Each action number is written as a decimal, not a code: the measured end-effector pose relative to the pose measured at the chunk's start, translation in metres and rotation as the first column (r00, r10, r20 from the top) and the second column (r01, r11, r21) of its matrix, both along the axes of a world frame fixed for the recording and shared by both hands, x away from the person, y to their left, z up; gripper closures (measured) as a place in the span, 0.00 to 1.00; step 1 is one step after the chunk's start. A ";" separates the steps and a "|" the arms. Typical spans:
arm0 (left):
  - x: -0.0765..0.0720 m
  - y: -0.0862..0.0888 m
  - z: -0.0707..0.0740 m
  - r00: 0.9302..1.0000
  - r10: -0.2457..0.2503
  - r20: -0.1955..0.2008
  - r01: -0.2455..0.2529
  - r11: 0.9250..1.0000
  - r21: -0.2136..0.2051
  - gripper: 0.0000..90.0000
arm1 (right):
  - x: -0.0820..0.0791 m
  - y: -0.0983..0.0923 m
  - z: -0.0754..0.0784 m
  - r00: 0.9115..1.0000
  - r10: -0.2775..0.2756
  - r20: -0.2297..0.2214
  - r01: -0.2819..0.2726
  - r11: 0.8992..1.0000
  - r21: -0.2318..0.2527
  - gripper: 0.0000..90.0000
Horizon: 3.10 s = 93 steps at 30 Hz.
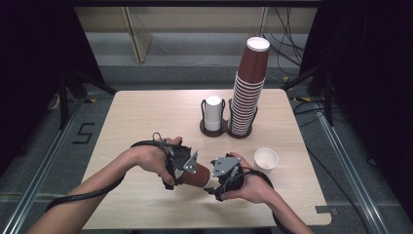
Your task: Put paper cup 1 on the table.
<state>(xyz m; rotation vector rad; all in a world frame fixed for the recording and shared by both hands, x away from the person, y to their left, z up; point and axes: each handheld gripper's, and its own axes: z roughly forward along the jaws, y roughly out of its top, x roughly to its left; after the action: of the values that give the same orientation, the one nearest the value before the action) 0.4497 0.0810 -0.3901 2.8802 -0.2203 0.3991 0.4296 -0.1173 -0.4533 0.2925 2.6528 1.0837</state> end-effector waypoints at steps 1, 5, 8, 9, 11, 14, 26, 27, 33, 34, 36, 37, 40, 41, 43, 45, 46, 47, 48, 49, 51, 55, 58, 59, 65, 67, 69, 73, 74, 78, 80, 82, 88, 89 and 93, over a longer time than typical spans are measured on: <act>0.000 -0.001 0.000 1.000 0.001 0.000 -0.001 1.000 -0.004 0.12 | 0.000 0.002 0.001 1.000 0.005 0.007 -0.005 1.000 0.005 0.15; -0.001 -0.002 0.000 1.000 -0.002 -0.006 0.002 1.000 -0.003 0.12 | 0.000 0.012 0.004 1.000 0.025 0.012 -0.025 1.000 0.016 0.17; -0.001 -0.003 0.000 1.000 -0.007 -0.004 0.007 1.000 -0.005 0.12 | 0.003 0.019 0.006 0.998 0.050 0.028 -0.050 0.999 0.015 0.17; -0.001 -0.002 0.000 1.000 -0.008 -0.005 0.007 1.000 -0.007 0.12 | 0.002 0.020 0.006 0.999 0.037 0.011 -0.037 0.999 0.017 0.17; -0.001 -0.002 0.000 1.000 -0.007 -0.006 0.007 1.000 -0.008 0.12 | 0.003 0.023 0.005 0.999 0.038 0.009 -0.038 0.999 0.016 0.17; -0.001 -0.002 0.000 1.000 -0.010 -0.008 0.010 1.000 -0.013 0.12 | 0.006 0.028 0.004 0.998 0.060 0.025 -0.060 0.998 0.011 0.17; -0.002 -0.007 0.001 1.000 -0.028 -0.009 0.028 0.999 -0.027 0.12 | 0.006 0.032 0.002 0.998 0.064 0.025 -0.065 0.998 0.015 0.18; -0.002 -0.007 0.001 0.999 -0.031 -0.008 0.031 0.999 -0.027 0.12 | 0.006 0.032 0.002 0.997 0.070 0.031 -0.070 0.997 0.015 0.18; -0.002 -0.009 0.002 0.999 -0.026 -0.019 0.026 0.999 -0.043 0.12 | 0.005 0.031 0.000 0.999 0.048 0.005 -0.048 0.998 0.027 0.20; -0.002 -0.009 0.001 0.999 -0.027 -0.019 0.026 0.999 -0.044 0.12 | 0.004 0.031 0.000 0.999 0.046 0.004 -0.046 0.999 0.028 0.21; -0.002 -0.010 0.001 0.999 -0.024 -0.024 0.023 0.998 -0.053 0.12 | 0.006 0.031 0.000 0.998 0.065 0.026 -0.065 0.997 0.027 0.21; -0.002 -0.010 0.001 0.999 -0.026 -0.023 0.025 0.998 -0.054 0.12 | 0.006 0.031 0.000 0.998 0.057 0.014 -0.057 0.998 0.030 0.21; -0.002 -0.009 0.002 0.999 -0.026 -0.027 0.024 0.998 -0.062 0.12 | 0.006 0.031 0.000 0.998 0.064 0.018 -0.064 0.998 0.030 0.22; -0.002 -0.009 0.002 0.999 -0.026 -0.029 0.024 0.998 -0.060 0.12 | 0.006 0.031 0.000 0.998 0.063 0.019 -0.063 0.998 0.030 0.22; -0.002 -0.009 0.002 0.999 -0.027 -0.025 0.025 0.998 -0.063 0.12 | 0.007 0.031 -0.001 0.998 0.064 0.025 -0.064 0.997 0.033 0.22; -0.002 -0.009 0.003 0.999 -0.031 -0.028 0.029 0.997 -0.073 0.12 | 0.005 0.030 -0.001 0.999 0.050 0.012 -0.050 0.998 0.036 0.23; -0.002 -0.009 0.003 0.999 -0.034 -0.029 0.032 0.996 -0.081 0.12 | 0.008 0.030 -0.001 0.995 0.086 0.058 -0.088 0.996 0.033 0.23; -0.002 -0.009 0.003 0.999 -0.035 -0.034 0.032 0.995 -0.091 0.12 | 0.006 0.030 -0.001 0.996 0.073 0.048 -0.075 0.997 0.034 0.23; -0.003 -0.009 0.003 0.999 -0.038 -0.037 0.034 0.995 -0.093 0.11 | 0.004 0.030 -0.002 0.999 0.052 0.015 -0.053 0.998 0.041 0.23; -0.003 -0.008 0.004 0.998 -0.046 -0.036 0.042 0.994 -0.103 0.10 | 0.004 0.030 -0.003 0.998 0.061 0.019 -0.062 0.997 0.046 0.23; -0.004 -0.008 0.002 0.998 -0.050 -0.043 0.042 0.986 -0.158 0.09 | 0.004 0.029 -0.003 0.996 0.074 0.039 -0.076 0.996 0.051 0.22; -0.002 -0.004 0.003 0.998 -0.056 -0.029 0.049 0.979 -0.199 0.02 | 0.001 0.023 -0.003 0.994 0.075 0.075 -0.081 0.994 0.074 0.22; -0.003 0.000 0.001 0.999 -0.030 -0.037 0.021 0.973 -0.229 0.00 | 0.000 0.016 -0.003 0.994 0.069 0.086 -0.076 0.994 0.084 0.22; -0.003 0.001 0.001 0.999 -0.029 -0.035 0.020 0.971 -0.239 0.00 | -0.003 0.013 -0.004 0.997 0.049 0.065 -0.054 0.995 0.088 0.22; -0.003 0.011 -0.002 1.000 0.004 -0.030 -0.013 0.948 -0.319 0.00 | -0.003 -0.004 -0.007 0.996 0.011 0.084 -0.024 0.988 0.152 0.22; -0.002 0.015 -0.003 0.999 0.018 -0.030 -0.028 0.933 -0.360 0.00 | -0.002 -0.008 -0.008 0.993 0.012 0.116 -0.033 0.984 0.176 0.22; -0.001 0.018 -0.005 0.998 0.042 -0.043 -0.056 0.911 -0.408 0.00 | -0.004 -0.011 -0.010 0.995 -0.010 0.101 -0.011 0.978 0.206 0.22; 0.000 0.023 -0.008 0.996 0.051 -0.067 -0.075 0.899 -0.432 0.00 | -0.006 -0.018 -0.013 0.994 -0.059 0.092 0.035 0.969 0.244 0.22; -0.002 0.023 -0.010 0.995 0.069 -0.065 -0.091 0.886 -0.455 0.00 | -0.007 -0.018 -0.013 0.994 -0.067 0.087 0.043 0.967 0.252 0.21; -0.001 0.025 -0.013 0.994 0.076 -0.082 -0.106 0.865 -0.490 0.00 | -0.005 -0.022 -0.014 0.989 -0.068 0.133 0.029 0.961 0.275 0.21; -0.001 0.025 -0.013 0.991 0.085 -0.104 -0.127 0.850 -0.512 0.00 | -0.007 -0.023 -0.016 0.991 -0.083 0.105 0.049 0.955 0.293 0.21; 0.000 0.024 -0.015 0.988 0.086 -0.132 -0.143 0.836 -0.530 0.00 | -0.008 -0.024 -0.017 0.990 -0.087 0.112 0.051 0.954 0.295 0.21; 0.002 0.018 -0.019 0.980 0.090 -0.177 -0.173 0.828 -0.534 0.00 | -0.010 -0.023 -0.022 0.987 -0.092 0.129 0.049 0.952 0.303 0.21; 0.003 0.017 -0.020 0.979 0.090 -0.181 -0.175 0.828 -0.533 0.00 | -0.010 -0.023 -0.022 0.987 -0.091 0.129 0.049 0.952 0.302 0.21; 0.005 0.013 -0.020 0.979 0.083 -0.187 -0.173 0.826 -0.536 0.00 | -0.010 -0.023 -0.022 0.987 -0.085 0.134 0.043 0.955 0.293 0.21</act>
<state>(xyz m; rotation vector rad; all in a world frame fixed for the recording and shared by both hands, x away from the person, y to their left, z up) 0.4548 0.0942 -0.4100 2.3383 0.1074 0.2096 0.4195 -0.1398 -0.4754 0.3390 2.3384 1.4166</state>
